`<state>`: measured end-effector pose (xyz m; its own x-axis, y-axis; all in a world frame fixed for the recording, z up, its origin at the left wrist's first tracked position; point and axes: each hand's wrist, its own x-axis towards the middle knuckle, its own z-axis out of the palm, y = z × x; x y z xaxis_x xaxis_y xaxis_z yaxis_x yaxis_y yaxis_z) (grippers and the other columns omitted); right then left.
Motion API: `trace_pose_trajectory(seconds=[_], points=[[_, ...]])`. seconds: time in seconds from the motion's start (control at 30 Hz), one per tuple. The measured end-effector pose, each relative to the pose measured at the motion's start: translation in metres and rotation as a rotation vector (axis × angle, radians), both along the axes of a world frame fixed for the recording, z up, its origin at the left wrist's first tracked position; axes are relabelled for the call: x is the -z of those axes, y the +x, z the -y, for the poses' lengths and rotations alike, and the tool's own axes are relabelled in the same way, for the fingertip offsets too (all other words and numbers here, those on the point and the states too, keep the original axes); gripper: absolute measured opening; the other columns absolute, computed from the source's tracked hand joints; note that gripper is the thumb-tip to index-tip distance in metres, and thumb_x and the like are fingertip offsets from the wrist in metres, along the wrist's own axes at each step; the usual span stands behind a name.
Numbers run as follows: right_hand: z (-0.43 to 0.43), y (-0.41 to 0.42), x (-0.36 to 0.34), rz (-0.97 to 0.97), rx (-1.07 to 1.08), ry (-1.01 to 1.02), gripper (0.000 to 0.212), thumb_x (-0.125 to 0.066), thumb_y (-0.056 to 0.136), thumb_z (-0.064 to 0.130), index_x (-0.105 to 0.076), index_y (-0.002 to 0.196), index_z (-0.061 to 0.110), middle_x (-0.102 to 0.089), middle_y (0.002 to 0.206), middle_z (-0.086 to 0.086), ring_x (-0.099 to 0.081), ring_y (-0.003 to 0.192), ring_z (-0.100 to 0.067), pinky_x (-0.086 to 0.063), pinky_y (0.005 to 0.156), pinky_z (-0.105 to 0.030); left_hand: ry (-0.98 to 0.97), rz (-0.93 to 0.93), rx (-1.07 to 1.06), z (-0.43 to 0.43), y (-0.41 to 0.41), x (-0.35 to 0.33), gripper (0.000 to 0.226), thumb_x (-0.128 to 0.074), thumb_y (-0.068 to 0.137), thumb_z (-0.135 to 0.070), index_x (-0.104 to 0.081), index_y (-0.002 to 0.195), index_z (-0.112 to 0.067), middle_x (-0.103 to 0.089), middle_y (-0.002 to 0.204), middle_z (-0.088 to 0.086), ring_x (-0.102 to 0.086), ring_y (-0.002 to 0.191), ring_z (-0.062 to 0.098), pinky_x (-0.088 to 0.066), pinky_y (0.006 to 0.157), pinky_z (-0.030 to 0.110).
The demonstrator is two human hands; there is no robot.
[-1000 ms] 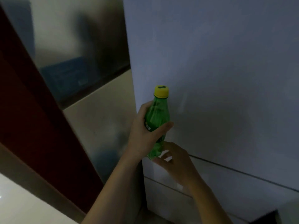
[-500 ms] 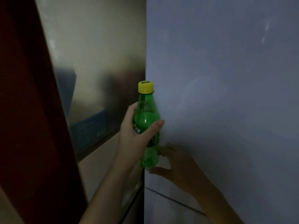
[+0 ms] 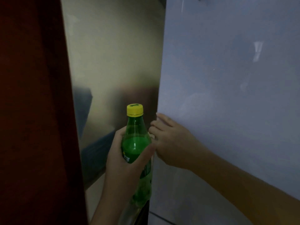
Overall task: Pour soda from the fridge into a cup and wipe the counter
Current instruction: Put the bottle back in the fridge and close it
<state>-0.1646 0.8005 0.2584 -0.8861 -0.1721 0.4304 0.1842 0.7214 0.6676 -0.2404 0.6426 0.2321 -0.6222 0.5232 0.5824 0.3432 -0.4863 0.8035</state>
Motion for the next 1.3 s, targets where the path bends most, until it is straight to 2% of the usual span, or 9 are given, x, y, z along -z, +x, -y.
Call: trace_pose_trajectory(seconds=[0.13, 0.37, 0.53, 0.6, 0.9, 1.0, 1.1, 1.2, 1.3], points=[[0.002, -0.018, -0.004, 0.071, 0.090, 0.075, 0.025, -0.050, 0.085, 0.013, -0.073, 0.076, 0.015, -0.064, 0.074, -0.006, -0.056, 0.082, -0.029, -0.020, 0.119, -0.054, -0.001, 0.062, -0.034, 0.005, -0.004, 0.006, 0.040, -0.074, 0.065, -0.033, -0.060, 0.102, -0.031, -0.070, 0.089, -0.009, -0.067, 0.079, 0.005, -0.052, 0.064, 0.015], [0.010, -0.023, 0.001, 0.133, 0.244, 0.084, 0.030, -0.058, 0.087, 0.036, -0.076, 0.079, 0.013, -0.069, 0.082, -0.006, -0.057, 0.085, -0.027, -0.025, 0.110, -0.043, -0.079, 0.064, -0.001, 0.016, -0.010, 0.017, 0.035, -0.076, 0.078, -0.004, -0.060, 0.099, -0.028, -0.067, 0.084, -0.005, -0.065, 0.071, 0.007, -0.050, 0.058, 0.012], [0.011, -0.022, 0.002, 0.138, 0.276, 0.081, 0.033, -0.057, 0.090, 0.034, -0.076, 0.085, 0.008, -0.070, 0.087, -0.010, -0.060, 0.090, -0.030, -0.030, 0.111, -0.045, -0.090, 0.075, 0.051, 0.025, -0.013, 0.018, 0.035, -0.087, 0.069, -0.032, -0.062, 0.091, -0.038, -0.067, 0.081, -0.003, -0.065, 0.067, 0.007, -0.052, 0.059, 0.015], [0.009, -0.023, 0.000, 0.162, 0.309, 0.112, 0.034, -0.056, 0.090, 0.035, -0.076, 0.087, 0.008, -0.070, 0.089, -0.011, -0.060, 0.093, -0.031, -0.030, 0.112, -0.046, -0.118, 0.094, 0.091, 0.027, -0.014, 0.017, 0.041, -0.079, 0.060, -0.038, -0.060, 0.096, -0.035, -0.067, 0.081, -0.008, -0.065, 0.069, 0.003, -0.049, 0.058, 0.011], [0.037, -0.012, 0.004, 0.118, 0.179, 0.179, 0.038, -0.056, 0.088, 0.037, -0.073, 0.079, 0.004, -0.068, 0.086, -0.013, -0.060, 0.093, -0.034, -0.027, 0.111, -0.046, -0.126, 0.099, 0.124, 0.039, -0.015, 0.020, 0.043, -0.071, 0.061, -0.033, -0.059, 0.102, -0.030, -0.068, 0.084, -0.015, -0.066, 0.072, 0.000, -0.048, 0.056, 0.009], [0.045, -0.010, 0.000, 0.150, 0.212, 0.192, 0.037, -0.060, 0.087, 0.040, -0.073, 0.080, 0.005, -0.068, 0.087, -0.012, -0.061, 0.095, -0.033, -0.027, 0.113, -0.045, -0.146, 0.100, 0.112, 0.045, -0.014, 0.023, 0.034, -0.077, 0.075, -0.017, -0.059, 0.101, -0.030, -0.067, 0.083, -0.013, -0.065, 0.071, 0.002, -0.048, 0.056, 0.009], [0.057, -0.005, 0.001, 0.192, 0.261, 0.153, 0.040, -0.048, 0.092, 0.038, -0.073, 0.087, 0.007, -0.068, 0.095, -0.011, -0.059, 0.102, -0.033, -0.020, 0.116, -0.043, -0.177, 0.117, 0.146, 0.056, -0.010, 0.023, 0.039, -0.076, 0.078, -0.009, -0.058, 0.102, -0.034, -0.068, 0.084, -0.017, -0.065, 0.073, -0.002, -0.047, 0.055, 0.008], [0.080, 0.006, 0.003, 0.206, 0.254, 0.092, 0.048, -0.028, 0.092, 0.028, -0.072, 0.096, 0.009, -0.068, 0.105, -0.011, -0.056, 0.111, -0.035, -0.014, 0.118, -0.043, -0.169, 0.131, 0.195, 0.072, -0.004, 0.024, 0.045, -0.081, 0.071, -0.022, -0.060, 0.108, -0.035, -0.070, 0.091, -0.017, -0.067, 0.081, -0.002, -0.049, 0.062, 0.009], [0.109, 0.023, 0.004, 0.187, 0.170, 0.069, 0.044, -0.032, 0.094, 0.026, -0.073, 0.099, 0.012, -0.069, 0.108, -0.008, -0.058, 0.115, -0.033, -0.023, 0.116, -0.043, -0.164, 0.062, 0.272, 0.099, 0.003, 0.025, 0.043, -0.086, 0.069, -0.036, -0.063, 0.105, -0.044, -0.072, 0.094, -0.015, -0.069, 0.086, 0.000, -0.051, 0.068, 0.013]])
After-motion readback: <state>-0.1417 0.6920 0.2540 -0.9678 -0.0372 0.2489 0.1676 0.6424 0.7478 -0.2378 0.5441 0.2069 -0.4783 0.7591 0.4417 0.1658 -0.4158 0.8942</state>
